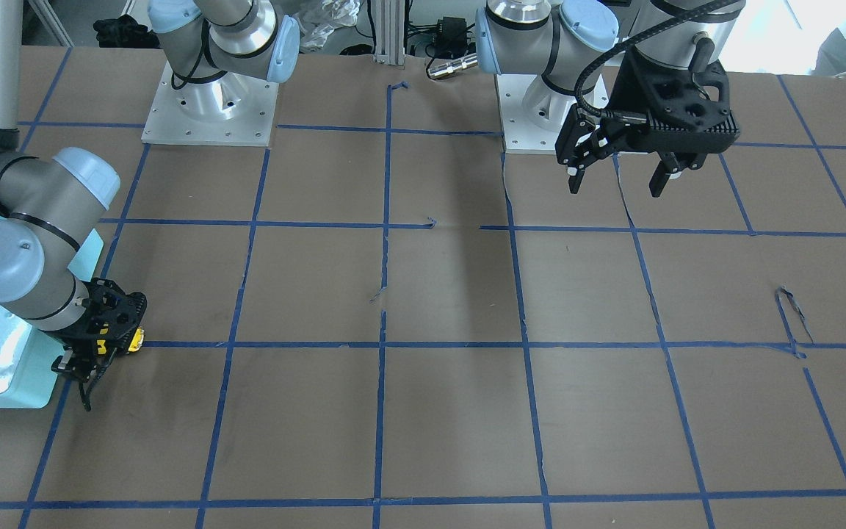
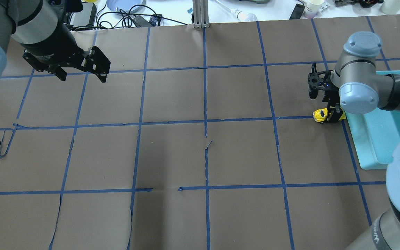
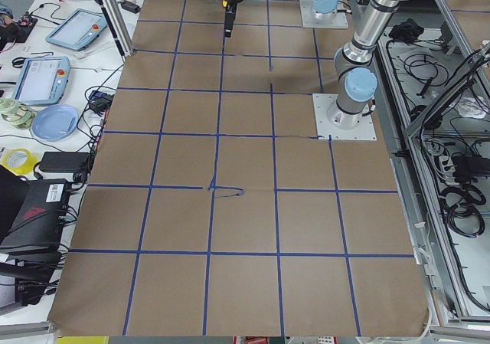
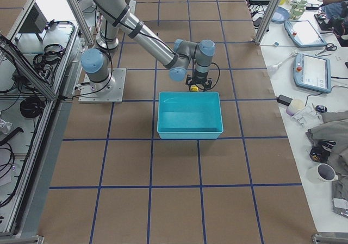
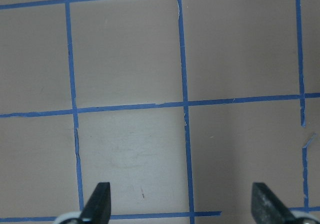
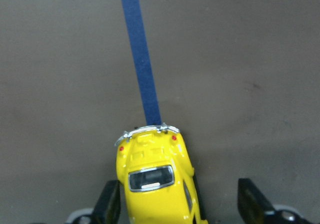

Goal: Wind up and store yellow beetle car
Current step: 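Close the right gripper on the yellow car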

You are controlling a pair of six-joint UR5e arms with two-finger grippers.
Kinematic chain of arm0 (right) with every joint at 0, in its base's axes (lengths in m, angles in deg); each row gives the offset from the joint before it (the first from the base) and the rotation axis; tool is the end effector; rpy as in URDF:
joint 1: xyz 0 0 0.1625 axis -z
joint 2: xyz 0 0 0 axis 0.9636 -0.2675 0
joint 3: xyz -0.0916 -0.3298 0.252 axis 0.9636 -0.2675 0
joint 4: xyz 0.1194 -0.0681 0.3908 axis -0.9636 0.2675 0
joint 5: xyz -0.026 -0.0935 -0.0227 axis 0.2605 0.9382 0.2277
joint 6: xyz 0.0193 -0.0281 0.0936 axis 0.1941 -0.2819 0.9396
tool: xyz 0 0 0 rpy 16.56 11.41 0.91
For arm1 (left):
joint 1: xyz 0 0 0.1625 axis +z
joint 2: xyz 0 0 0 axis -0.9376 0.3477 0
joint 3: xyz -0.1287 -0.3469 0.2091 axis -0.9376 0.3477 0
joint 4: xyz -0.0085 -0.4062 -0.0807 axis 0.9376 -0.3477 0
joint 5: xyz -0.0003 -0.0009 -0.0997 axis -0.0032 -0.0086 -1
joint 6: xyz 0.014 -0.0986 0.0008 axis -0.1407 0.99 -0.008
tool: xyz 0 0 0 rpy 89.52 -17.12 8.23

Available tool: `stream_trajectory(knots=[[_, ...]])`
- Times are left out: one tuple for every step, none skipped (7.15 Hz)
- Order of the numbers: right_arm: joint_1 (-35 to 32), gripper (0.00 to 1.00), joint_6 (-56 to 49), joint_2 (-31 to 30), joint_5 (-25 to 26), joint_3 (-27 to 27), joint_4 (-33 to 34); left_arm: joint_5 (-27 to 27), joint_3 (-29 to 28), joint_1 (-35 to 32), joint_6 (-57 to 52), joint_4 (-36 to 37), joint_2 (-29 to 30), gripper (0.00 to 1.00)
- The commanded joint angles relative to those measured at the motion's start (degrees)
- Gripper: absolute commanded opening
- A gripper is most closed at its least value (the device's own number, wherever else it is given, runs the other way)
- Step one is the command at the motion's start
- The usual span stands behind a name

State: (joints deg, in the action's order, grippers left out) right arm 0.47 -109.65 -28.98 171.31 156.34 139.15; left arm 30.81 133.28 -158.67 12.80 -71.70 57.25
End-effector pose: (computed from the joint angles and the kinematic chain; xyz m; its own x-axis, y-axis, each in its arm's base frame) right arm -0.0384 -0.5765 0.1835 -0.1627 -0.9860 -0.0370 -0.9813 0.1579 0.1100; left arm -0.1209 -0.4814 0.5098 -0.9971 0.0567 -0.0510 0.0626 0.9905 -0.1225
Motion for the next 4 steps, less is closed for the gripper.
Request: stream_trajectory(knots=[[0.0, 0.01, -1.3, 0.2, 0.2, -0.1, 0.5, -0.2, 0.0, 0.0, 0.0, 0.0, 0.0, 1.0], [-0.1, 0.0, -1.2, -0.1, 0.0, -0.3, 0.4, -0.2, 0.0, 0.1, 0.0, 0.1, 0.0, 1.0], [-0.3, 0.0, -1.3, -0.4, -0.5, -0.7, -0.6, -0.2, 0.0, 0.1, 0.0, 0.0, 0.0, 1.0], [-1.5, 0.0, -1.0, -1.8, -2.7, -1.3, -0.9, 0.0, 0.0, 0.1, -0.1, 0.1, -0.2, 1.0]])
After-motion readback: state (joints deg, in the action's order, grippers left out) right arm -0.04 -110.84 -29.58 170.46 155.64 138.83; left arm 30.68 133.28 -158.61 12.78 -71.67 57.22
